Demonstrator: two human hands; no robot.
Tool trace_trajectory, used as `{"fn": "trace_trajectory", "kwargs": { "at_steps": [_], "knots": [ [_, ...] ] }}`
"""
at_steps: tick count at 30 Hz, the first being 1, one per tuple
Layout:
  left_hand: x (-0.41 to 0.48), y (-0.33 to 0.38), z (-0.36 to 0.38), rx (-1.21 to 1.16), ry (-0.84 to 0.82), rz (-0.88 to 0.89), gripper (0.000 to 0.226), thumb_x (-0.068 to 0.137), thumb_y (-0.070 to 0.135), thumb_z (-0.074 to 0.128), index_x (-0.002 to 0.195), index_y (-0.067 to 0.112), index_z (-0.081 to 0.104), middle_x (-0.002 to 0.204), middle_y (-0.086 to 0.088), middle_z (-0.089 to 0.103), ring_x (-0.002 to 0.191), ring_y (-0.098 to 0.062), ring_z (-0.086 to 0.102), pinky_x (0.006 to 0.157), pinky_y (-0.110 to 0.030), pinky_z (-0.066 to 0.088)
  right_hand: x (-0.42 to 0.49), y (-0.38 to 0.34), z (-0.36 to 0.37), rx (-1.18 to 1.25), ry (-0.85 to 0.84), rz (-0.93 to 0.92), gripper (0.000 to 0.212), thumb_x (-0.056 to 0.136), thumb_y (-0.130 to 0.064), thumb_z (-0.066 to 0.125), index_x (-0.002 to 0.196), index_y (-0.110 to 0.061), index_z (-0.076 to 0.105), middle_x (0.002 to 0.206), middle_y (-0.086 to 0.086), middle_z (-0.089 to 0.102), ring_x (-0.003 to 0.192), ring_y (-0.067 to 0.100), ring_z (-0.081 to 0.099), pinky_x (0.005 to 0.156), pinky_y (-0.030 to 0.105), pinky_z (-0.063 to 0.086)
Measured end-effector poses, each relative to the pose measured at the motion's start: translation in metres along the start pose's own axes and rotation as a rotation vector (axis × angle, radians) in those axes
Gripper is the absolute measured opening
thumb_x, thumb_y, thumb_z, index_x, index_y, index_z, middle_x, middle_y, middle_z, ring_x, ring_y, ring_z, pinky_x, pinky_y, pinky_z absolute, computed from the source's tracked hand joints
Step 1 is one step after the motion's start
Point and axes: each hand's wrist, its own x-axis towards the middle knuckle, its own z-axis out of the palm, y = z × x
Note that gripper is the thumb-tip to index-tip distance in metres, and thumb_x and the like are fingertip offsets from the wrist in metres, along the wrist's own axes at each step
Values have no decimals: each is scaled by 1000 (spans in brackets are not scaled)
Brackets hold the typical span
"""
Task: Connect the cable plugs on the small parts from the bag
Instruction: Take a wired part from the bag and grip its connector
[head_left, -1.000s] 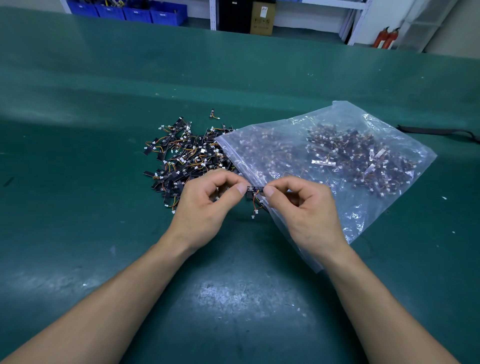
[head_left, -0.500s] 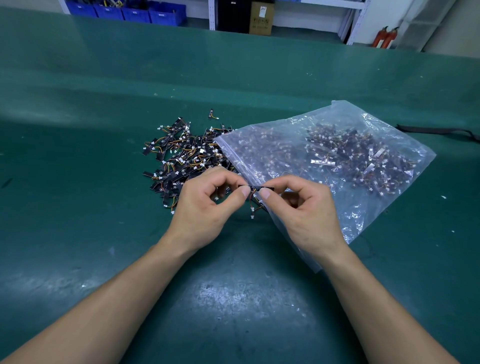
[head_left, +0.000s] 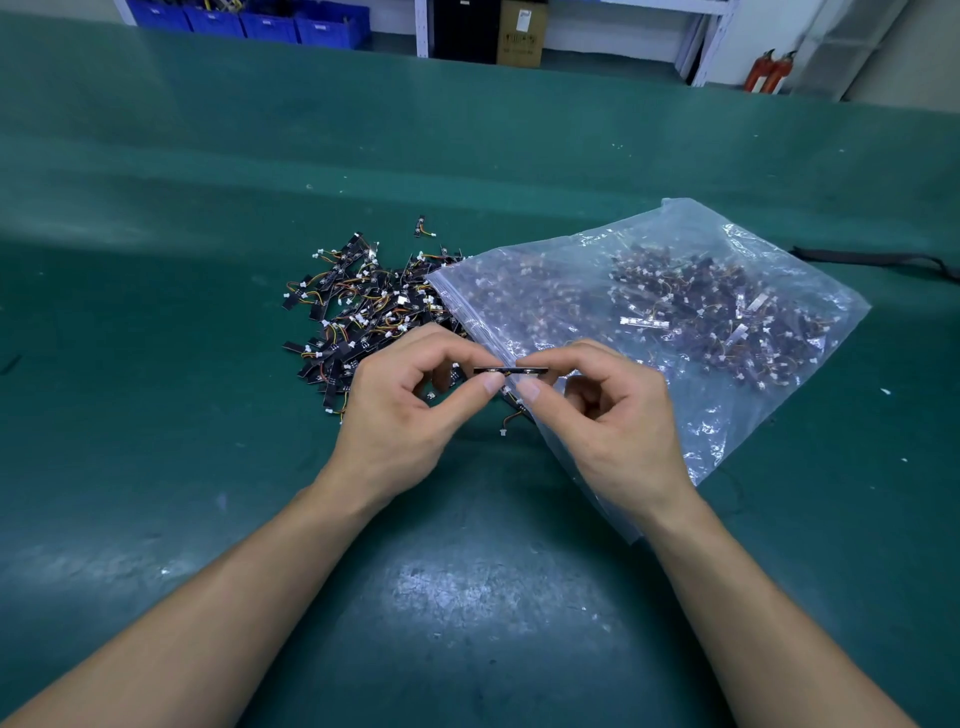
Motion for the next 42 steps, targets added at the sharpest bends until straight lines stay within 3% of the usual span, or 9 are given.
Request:
{"fn": "trace_trajectory", "kwargs": {
  "at_steps": [6,17,24,36,42],
  "knots": [
    [0,-1,0,23,1,41,10,86,9,75,90,18,73,85,7,68,78,-9,60,69,-18,40,2,2,2,-31,24,-40,10,84,-18,77,91,-26,76,76,-9,64,48,19,41,50,22,33],
    [-1,0,-1,40,-32,45,11,84,10,76,94,12,73,88,7,67,78,-1,56,71,-15,39,2,3,0,-69,28,-118,4,86,-14,77,89,-16,79,77,-14,62,53,12,43,55,19,33],
    [0,-3,-1,52,0,81,9,85,8,76,90,15,74,86,9,66,77,-2,56,69,-15,38,0,2,1,-52,28,-93,16,83,-15,77,96,-25,75,79,-15,63,46,13,40,51,16,32],
    [0,1,-1,57,-17,57,11,83,9,76,92,14,73,88,8,66,78,0,56,71,-12,37,3,5,-2,-101,19,-154,4,88,-13,76,91,-14,79,80,-12,65,55,8,46,57,17,33],
    [1,0,-1,77,0,79,9,85,6,74,89,14,72,84,12,63,76,1,54,69,-12,36,1,2,1,-46,41,-114,18,84,-16,78,97,-28,75,79,-17,63,47,17,42,52,16,33]
  ]
}}
